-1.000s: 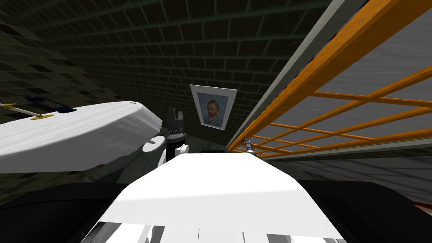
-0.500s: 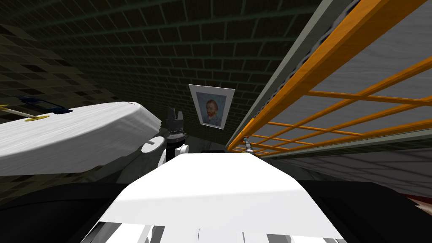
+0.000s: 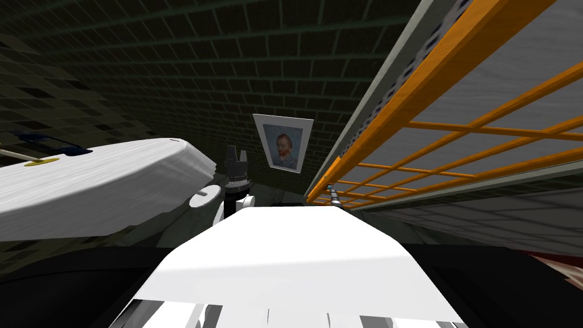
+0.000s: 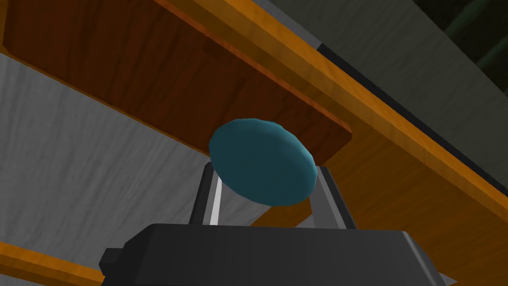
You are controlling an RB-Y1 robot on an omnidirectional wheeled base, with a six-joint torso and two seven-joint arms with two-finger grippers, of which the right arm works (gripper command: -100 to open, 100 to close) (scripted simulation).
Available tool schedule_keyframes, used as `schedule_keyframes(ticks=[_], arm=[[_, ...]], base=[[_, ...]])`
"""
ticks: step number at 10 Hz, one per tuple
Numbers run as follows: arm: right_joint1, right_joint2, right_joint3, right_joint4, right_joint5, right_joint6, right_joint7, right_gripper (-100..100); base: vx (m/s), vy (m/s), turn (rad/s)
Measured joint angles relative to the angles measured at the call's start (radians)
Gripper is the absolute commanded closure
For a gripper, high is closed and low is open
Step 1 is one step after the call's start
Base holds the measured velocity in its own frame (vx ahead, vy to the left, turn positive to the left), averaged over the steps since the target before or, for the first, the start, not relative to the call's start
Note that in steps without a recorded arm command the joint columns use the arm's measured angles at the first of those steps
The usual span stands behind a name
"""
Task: Pull the door open
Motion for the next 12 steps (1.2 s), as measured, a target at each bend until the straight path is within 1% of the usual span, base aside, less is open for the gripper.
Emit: schedule_keyframes(ticks=[1,2,3,4,5,7,8,9,10,11,12], arm=[[-0.009,-0.005,0.005,0.013,-0.003,-0.003,-0.022,100],[-0.007,-0.005,0.014,0.002,-0.009,0.004,-0.048,100],[-0.009,-0.004,0.018,0.001,-0.012,0.005,-0.065,100],[-0.022,-0.005,0.026,0.018,-0.018,-0.003,-0.085,100],[-0.016,-0.005,0.031,0.007,-0.021,0.000,-0.102,100],[-0.016,-0.005,0.045,-0.007,-0.030,0.014,-0.142,100],[-0.034,-0.012,0.054,0.026,-0.036,-0.001,-0.166,100],[-0.017,-0.013,0.060,0.003,-0.039,0.003,-0.189,100],[-0.020,-0.014,0.069,0.000,-0.045,0.007,-0.214,100],[-0.028,-0.016,0.074,0.006,-0.048,0.010,-0.232,100],[-0.043,-0.017,0.082,0.026,-0.055,0.003,-0.255,100]], base=[[-0.029,-0.011,-0.042],[-0.020,-0.007,-0.017],[-0.034,-0.006,-0.046],[-0.031,-0.007,-0.013],[-0.034,-0.010,-0.041],[-0.024,-0.007,-0.031],[-0.019,-0.004,-0.001],[-0.034,-0.007,-0.048],[-0.027,-0.003,-0.026],[-0.034,-0.015,-0.044],[-0.029,-0.015,-0.022]])
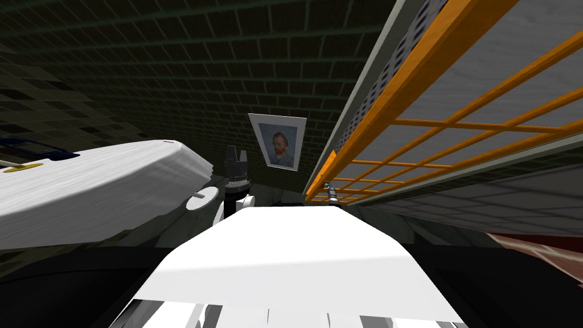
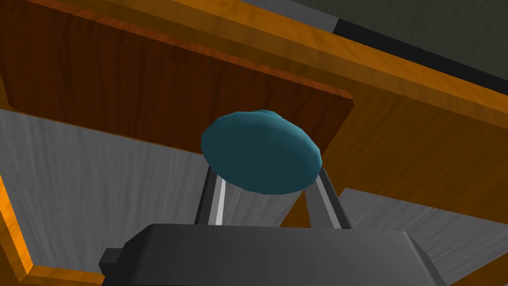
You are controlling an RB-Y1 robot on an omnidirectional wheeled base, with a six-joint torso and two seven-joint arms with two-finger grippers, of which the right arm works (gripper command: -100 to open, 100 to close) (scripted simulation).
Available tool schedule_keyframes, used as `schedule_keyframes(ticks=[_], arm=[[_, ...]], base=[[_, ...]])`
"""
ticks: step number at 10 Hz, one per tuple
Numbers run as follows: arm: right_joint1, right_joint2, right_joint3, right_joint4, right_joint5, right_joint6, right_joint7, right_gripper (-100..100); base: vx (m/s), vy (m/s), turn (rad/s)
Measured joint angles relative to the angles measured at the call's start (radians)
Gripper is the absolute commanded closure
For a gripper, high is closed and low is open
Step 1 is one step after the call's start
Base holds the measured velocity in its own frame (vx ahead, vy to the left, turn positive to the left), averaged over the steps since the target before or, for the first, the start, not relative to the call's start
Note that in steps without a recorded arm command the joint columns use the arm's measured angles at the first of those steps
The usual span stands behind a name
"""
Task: Pull the door open
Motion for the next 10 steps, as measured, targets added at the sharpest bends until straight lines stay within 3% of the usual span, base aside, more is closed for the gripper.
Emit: schedule_keyframes(ticks=[1,2,3,4,5,6,8,10], arm=[[0.014,0.003,0.006,-0.026,-0.003,0.009,-0.016,100],[-0.008,0.000,0.015,0.010,-0.009,-0.005,-0.038,100],[0.006,0.002,0.020,-0.020,-0.012,0.009,-0.055,100],[-0.008,-0.004,0.030,0.000,-0.019,0.004,-0.079,100],[0.003,-0.002,0.035,-0.020,-0.022,0.011,-0.097,100],[-0.024,-0.012,0.046,0.029,-0.028,-0.010,-0.127,100],[-0.034,-0.011,0.053,0.038,-0.033,-0.011,-0.152,100],[-0.017,-0.008,0.053,0.007,-0.033,0.004,-0.151,100]], base=[[-0.031,-0.009,-0.041],[-0.025,-0.003,-0.029],[-0.031,-0.007,-0.026],[-0.031,-0.012,-0.016],[-0.030,-0.009,-0.027],[-0.023,-0.001,-0.028],[-0.003,-0.002,-0.011],[-0.007,0.000,-0.013]])
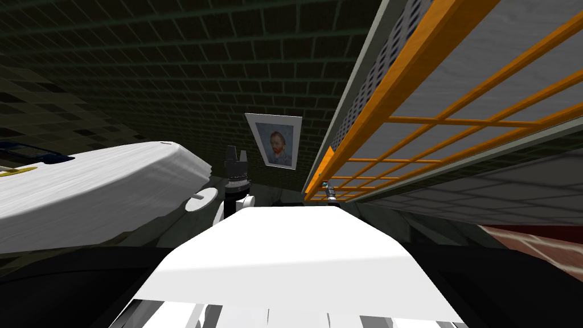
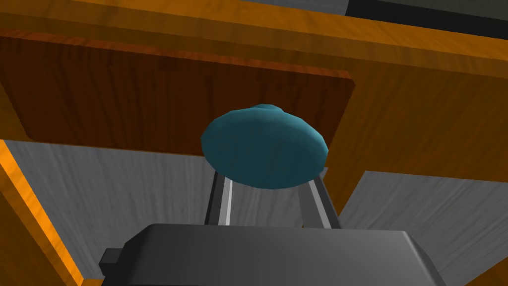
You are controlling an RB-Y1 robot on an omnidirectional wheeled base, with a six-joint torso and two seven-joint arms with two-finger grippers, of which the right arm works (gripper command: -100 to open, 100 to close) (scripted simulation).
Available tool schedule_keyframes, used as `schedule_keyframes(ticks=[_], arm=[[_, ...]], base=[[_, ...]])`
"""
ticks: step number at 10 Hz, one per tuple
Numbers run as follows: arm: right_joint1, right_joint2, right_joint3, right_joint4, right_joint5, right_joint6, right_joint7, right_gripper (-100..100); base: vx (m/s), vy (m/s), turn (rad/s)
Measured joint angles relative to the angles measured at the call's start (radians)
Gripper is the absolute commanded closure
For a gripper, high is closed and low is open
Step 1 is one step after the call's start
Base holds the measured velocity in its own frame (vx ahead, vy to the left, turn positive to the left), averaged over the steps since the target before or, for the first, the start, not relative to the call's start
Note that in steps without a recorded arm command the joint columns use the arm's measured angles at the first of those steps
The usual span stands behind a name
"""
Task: Pull the door open
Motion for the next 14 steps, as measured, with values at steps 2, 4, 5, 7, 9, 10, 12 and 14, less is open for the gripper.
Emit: schedule_keyframes(ticks=[2,4,5,7,9,10,12,14], arm=[[0.002,-0.003,0.013,-0.018,-0.008,0.017,-0.036,100],[-0.029,-0.006,0.029,0.033,-0.017,-0.007,-0.079,100],[-0.030,-0.008,0.032,0.044,-0.018,-0.018,-0.087,100],[-0.009,-0.006,0.042,-0.004,-0.023,0.017,-0.107,100],[0.014,-0.002,0.046,-0.058,-0.028,0.044,-0.122,100],[-0.013,-0.005,0.047,-0.005,-0.028,0.019,-0.127,100],[-0.032,-0.008,0.061,0.034,-0.036,-0.008,-0.163,100],[-0.013,-0.009,0.064,-0.008,-0.037,0.021,-0.172,100]], base=[[-0.020,-0.010,-0.036],[-0.014,-0.015,0.008],[-0.001,-0.004,-0.013],[-0.021,-0.008,-0.040],[-0.007,0.006,0.004],[-0.010,-0.014,-0.030],[-0.026,-0.004,-0.010],[-0.007,-0.010,-0.029]])
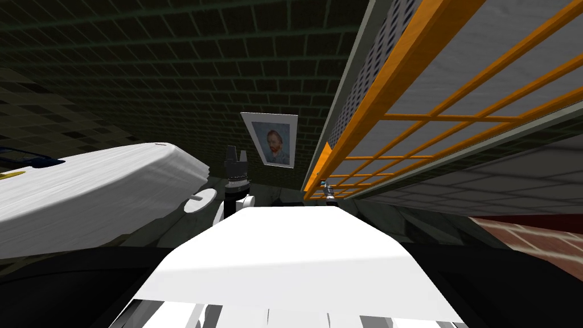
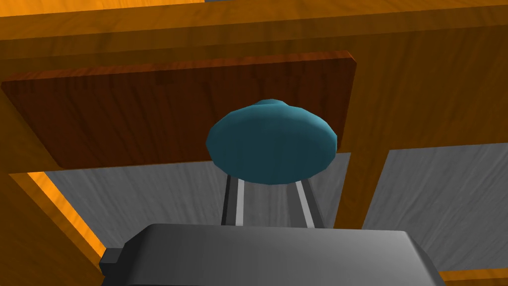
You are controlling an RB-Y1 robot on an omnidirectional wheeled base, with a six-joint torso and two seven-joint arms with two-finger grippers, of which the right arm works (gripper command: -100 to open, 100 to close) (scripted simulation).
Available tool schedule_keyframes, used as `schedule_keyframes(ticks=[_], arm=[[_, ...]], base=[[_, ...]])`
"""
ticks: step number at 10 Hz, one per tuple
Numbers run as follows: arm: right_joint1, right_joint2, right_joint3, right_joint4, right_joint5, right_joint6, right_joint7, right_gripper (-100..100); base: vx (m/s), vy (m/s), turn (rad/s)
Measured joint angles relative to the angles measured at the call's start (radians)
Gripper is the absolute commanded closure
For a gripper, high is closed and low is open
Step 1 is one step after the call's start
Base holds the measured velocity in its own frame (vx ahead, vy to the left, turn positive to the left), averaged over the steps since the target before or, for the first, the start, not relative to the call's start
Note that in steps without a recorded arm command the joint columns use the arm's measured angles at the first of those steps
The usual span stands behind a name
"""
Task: Pull the door open
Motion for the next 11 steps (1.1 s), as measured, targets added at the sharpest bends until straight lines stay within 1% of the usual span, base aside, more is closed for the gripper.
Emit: schedule_keyframes(ticks=[1,2,3,4,5,6,8,9,10,11], arm=[[-0.002,0.004,0.007,0.003,-0.005,-0.005,-0.013,100],[0.018,0.005,0.013,-0.037,-0.008,0.014,-0.026,100],[0.022,0.006,0.014,-0.048,-0.009,0.025,-0.032,100],[0.013,0.003,0.016,-0.025,-0.009,0.010,-0.037,100],[0.013,0.006,0.023,-0.024,-0.014,0.006,-0.053,100],[0.023,0.003,0.029,-0.045,-0.017,0.017,-0.069,100],[-0.021,0.000,0.038,0.010,-0.024,0.008,-0.097,100],[-0.009,-0.002,0.045,-0.010,-0.027,0.016,-0.114,100],[0.004,-0.003,0.047,-0.039,-0.028,0.034,-0.120,100],[0.009,0.003,0.046,-0.044,-0.028,0.034,-0.117,100]], base=[[-0.022,-0.013,-0.021],[-0.011,-0.011,0.021],[0.000,0.000,0.000],[-0.009,-0.008,-0.057],[-0.018,0.004,-0.025],[-0.024,0.011,0.000],[-0.019,-0.006,-0.036],[-0.006,-0.009,0.012],[-0.001,-0.016,0.008],[0.013,-0.011,-0.004]])
